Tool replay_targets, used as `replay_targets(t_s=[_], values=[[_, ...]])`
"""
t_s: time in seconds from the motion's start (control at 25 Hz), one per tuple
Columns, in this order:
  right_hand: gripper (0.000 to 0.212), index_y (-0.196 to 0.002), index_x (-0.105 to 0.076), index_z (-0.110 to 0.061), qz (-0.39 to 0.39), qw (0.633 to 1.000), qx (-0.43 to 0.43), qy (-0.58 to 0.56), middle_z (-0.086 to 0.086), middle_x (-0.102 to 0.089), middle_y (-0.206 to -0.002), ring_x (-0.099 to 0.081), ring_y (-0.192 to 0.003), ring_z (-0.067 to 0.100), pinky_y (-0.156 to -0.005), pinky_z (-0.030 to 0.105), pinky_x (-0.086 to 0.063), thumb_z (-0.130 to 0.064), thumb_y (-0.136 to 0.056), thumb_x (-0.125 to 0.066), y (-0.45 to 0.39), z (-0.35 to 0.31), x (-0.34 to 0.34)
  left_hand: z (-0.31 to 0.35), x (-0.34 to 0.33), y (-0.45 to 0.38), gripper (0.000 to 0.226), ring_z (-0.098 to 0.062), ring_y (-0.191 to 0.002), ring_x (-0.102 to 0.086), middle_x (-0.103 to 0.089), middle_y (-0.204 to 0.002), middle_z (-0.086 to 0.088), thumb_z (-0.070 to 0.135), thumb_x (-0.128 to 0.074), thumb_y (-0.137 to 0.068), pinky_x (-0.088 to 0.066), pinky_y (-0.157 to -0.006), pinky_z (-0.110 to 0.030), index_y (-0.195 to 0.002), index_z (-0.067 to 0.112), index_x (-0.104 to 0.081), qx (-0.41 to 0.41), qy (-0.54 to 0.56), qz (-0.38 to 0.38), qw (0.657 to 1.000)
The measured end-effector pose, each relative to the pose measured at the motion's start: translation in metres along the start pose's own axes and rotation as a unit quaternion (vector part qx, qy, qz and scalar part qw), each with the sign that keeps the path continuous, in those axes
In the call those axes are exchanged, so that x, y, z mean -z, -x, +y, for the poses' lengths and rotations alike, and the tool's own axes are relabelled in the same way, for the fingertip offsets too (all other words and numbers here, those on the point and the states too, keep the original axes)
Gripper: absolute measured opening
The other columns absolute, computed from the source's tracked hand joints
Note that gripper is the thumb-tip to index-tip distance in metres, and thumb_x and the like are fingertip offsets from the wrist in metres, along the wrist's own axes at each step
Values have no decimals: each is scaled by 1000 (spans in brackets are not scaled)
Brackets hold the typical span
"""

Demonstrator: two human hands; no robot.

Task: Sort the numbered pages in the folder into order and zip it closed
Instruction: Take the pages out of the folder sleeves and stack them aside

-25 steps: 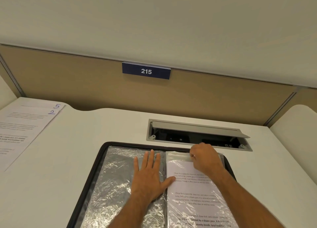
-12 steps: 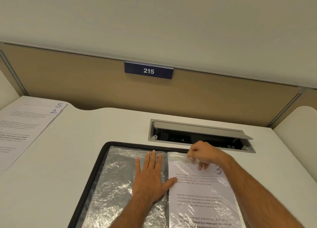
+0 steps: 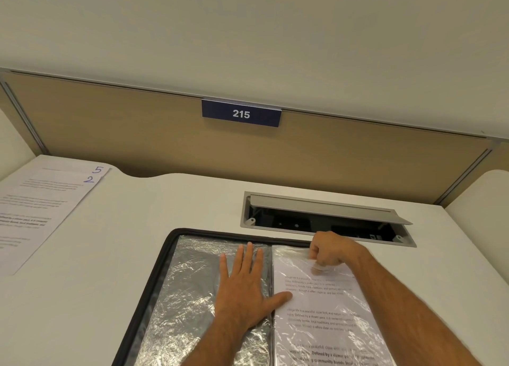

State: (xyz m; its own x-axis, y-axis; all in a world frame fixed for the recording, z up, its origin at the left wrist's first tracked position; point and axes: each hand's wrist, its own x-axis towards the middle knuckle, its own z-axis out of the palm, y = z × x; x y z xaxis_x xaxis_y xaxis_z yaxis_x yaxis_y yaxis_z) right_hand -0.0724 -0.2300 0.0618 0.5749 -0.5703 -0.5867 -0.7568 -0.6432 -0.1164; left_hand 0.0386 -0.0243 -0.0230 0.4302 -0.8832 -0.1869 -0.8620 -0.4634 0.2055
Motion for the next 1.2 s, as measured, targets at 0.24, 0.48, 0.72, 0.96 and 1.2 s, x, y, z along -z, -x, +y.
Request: replay_targets(t_s=[0.24, 0.48, 0.72, 0.96, 1.2], values=[[12, -85, -58, -26, 292, 956, -6, -5, -6, -62, -84, -57, -78, 13, -78, 30, -45, -26, -97, -58, -3, 0, 16, 0, 2, 2, 129, -24, -146, 33, 34, -159, -3, 107, -7, -57, 18, -116, -61, -150, 25, 27, 0, 1, -6, 1000], [11, -85, -66, -17, 502, 862, 65, 1, 0, -67, -83, -59, -77, 23, -77, 41, -48, -23, -95, -64, -10, 9, 53, 1, 4, 1, 127, -25, -146, 33, 34, -159, -4, 107, -7, -57, 18, -116, -61, -148, 25, 29, -1, -1, -12, 1000], [13, -83, -67, -10, 597, 792, 128, 11, 6, -68, -78, -58, -68, 24, -70, 43, -49, -19, -92, -69, 10, 13, 100, 0, 4, 2, 130, -25, -146, 32, 33, -159, -4, 108, -7, -56, 16, -116, -62, -148, 24, 29, 0, -1, -17, 1000], [6, -82, -73, -10, 681, 696, 223, 29, 3, -73, -78, -64, -69, 26, -72, 34, -42, -14, -86, -70, 48, 11, 135, 1, 9, 3, 141, -23, -148, 28, 36, -157, 0, 109, -16, -52, 15, -118, -60, -150, 19, 31, 4, 63, -1, 998], [9, -89, -76, -7, 652, 683, 329, 30, 4, -75, -83, -67, -73, 22, -74, 30, -47, -12, -88, -68, 88, -24, 139, 6, 64, 0, 98, -6, -147, -19, -18, -160, 19, 59, -74, -80, -20, -123, -39, -154, 39, -12, 5, 410, 250, 877]])
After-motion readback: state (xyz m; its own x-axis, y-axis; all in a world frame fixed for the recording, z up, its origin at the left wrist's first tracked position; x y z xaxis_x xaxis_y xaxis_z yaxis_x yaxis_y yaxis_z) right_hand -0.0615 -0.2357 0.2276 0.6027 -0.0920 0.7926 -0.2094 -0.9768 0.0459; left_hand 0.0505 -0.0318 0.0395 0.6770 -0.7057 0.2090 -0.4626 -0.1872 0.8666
